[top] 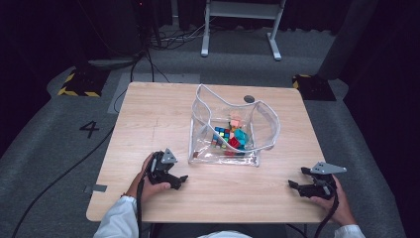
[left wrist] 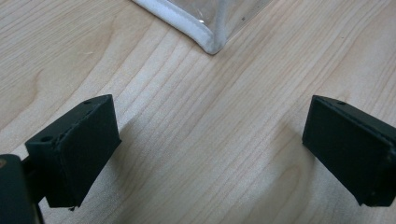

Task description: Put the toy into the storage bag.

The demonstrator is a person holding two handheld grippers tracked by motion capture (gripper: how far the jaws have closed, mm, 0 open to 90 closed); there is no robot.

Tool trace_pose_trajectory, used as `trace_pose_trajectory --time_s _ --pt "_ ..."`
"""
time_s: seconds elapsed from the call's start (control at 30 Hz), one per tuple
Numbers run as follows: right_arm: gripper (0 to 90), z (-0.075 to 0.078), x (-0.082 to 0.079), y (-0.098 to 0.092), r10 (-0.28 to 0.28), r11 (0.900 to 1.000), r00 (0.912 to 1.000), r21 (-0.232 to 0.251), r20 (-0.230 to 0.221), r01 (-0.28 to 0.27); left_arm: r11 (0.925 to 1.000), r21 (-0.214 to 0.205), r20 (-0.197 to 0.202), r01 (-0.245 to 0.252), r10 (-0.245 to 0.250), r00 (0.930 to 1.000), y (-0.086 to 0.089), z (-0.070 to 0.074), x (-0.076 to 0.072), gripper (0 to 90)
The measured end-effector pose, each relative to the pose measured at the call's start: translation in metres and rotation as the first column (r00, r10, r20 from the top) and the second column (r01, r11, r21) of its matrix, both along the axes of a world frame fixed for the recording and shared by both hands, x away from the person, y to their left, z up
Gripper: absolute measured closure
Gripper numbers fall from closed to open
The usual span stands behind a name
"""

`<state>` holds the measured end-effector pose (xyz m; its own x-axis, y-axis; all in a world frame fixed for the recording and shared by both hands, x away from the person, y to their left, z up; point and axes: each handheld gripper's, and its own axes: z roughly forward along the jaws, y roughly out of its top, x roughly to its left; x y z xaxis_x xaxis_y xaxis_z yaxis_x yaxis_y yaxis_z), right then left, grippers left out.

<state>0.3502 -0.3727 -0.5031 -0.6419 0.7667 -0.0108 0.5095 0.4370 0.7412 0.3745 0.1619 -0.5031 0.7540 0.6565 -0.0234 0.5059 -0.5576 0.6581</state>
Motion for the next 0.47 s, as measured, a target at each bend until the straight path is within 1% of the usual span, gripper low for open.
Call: trace_pose_trajectory --time_s 0.1,0.2,0.3,0.33,0.47 --pt "16.2 -0.0006 0.0006 0.0017 -0.015 0.9998 0.9999 0.01 -0.006 0.015 1.0 -0.002 -0.002 -0.001 0.001 1.0 -0.0002 -0.0002 0.0 3.8" --pt "15.9 -0.0002 0.0008 0.0018 -0.019 0.9998 0.9998 0.006 -0.005 0.019 1.0 -0.004 -0.005 0.002 -0.002 1.0 -0.0003 -0.0003 0.0004 3.5" --pt "18.4 -0.0005 0.0006 0.0018 -0.01 0.9999 1.0 0.009 -0.002 0.01 1.0 -0.003 -0.005 0.001 -0.001 1.0 -0.0004 -0.0003 0.0004 3.5" --pt "18.9 0.0003 0.0002 0.001 -0.001 1.0 1.0 0.0 0.0 0.001 1.0 -0.001 -0.004 0.0 0.0 1.0 -0.0003 -0.0002 0.0004 3.5" --pt "18.8 0.0002 0.0003 0.001 -0.001 1.0 1.0 0.003 -0.001 0.001 1.0 0.001 -0.003 -0.001 0.001 1.0 -0.0002 -0.0001 0.0004 3.4"
